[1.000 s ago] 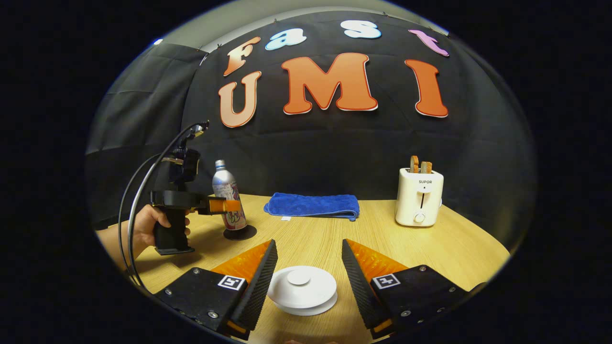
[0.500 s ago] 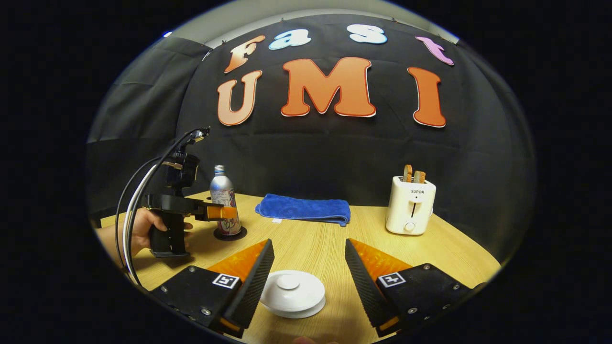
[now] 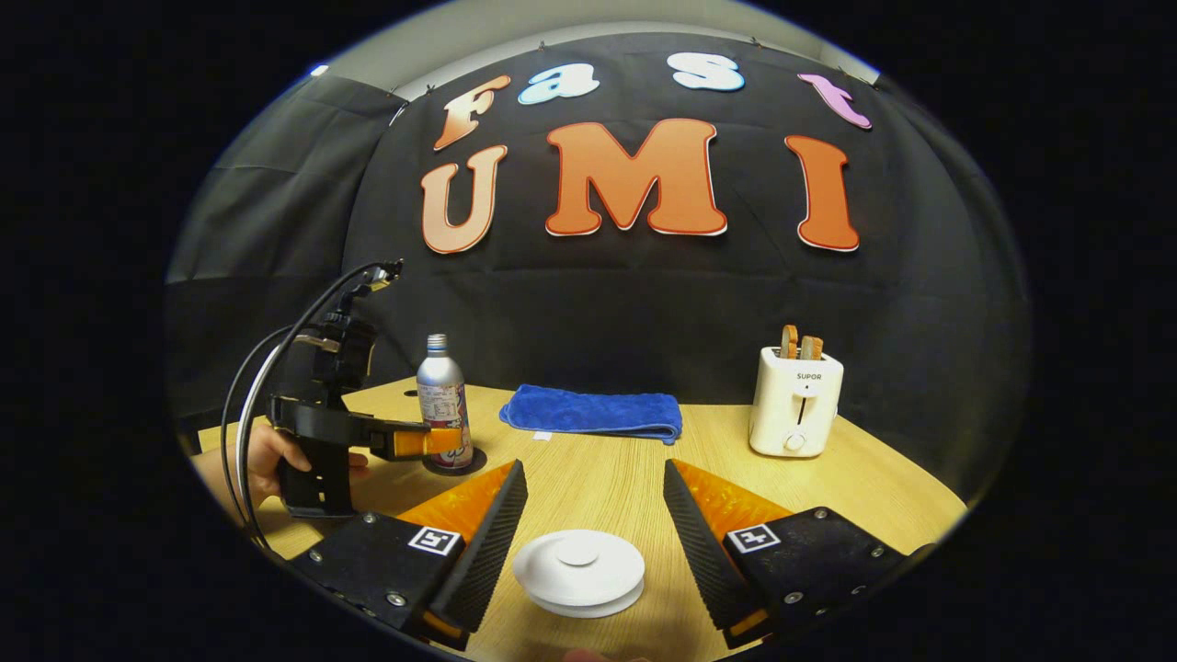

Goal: Open the teacup lid with one hand, grasp the water bottle and pour water into the teacup with the other hand; after pouring, place the water bottle on the coaster and then close the teacup lid.

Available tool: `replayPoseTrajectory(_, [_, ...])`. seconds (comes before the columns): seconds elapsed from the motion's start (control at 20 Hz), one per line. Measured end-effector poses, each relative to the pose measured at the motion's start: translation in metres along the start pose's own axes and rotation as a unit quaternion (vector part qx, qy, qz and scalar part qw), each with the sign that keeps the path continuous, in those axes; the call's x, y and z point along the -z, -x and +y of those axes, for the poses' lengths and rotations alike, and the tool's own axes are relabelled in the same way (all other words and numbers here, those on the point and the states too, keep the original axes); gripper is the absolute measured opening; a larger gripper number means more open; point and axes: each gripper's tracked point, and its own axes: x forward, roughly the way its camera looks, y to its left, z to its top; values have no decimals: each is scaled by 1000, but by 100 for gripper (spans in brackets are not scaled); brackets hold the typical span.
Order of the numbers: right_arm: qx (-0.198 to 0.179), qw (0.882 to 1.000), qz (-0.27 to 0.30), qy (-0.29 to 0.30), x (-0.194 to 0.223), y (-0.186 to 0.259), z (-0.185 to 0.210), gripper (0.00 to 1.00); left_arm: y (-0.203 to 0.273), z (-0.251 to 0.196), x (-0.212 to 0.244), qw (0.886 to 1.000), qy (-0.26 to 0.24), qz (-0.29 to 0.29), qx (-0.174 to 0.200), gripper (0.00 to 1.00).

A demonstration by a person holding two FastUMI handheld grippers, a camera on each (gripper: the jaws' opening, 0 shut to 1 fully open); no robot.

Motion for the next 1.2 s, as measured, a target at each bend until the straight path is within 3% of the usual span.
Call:
replayPoseTrajectory(0.2, [0,1000,-3,4,-5,7,9,90,29,-6,-6,999,-30,-27,0,95])
replayPoseTrajectory(0.45, [2,1000,-29,7,-26,17,19,90,79,2,-47,993,-54,-101,-25,94])
replayPoseTrajectory(0.75, [22,997,-73,2,-61,22,13,90,148,12,-106,970,-69,-225,-66,95])
replayPoseTrajectory(0.85, [27,995,-94,-4,-72,25,10,90,164,19,-108,965,-60,-241,-80,94])
replayPoseTrajectory(1.05, [27,993,-115,-22,-84,28,6,89,183,21,-108,963,-51,-251,-78,95])
replayPoseTrajectory(1.2, [48,989,-138,-14,-95,33,-6,90,194,22,-110,960,-45,-267,-77,93])
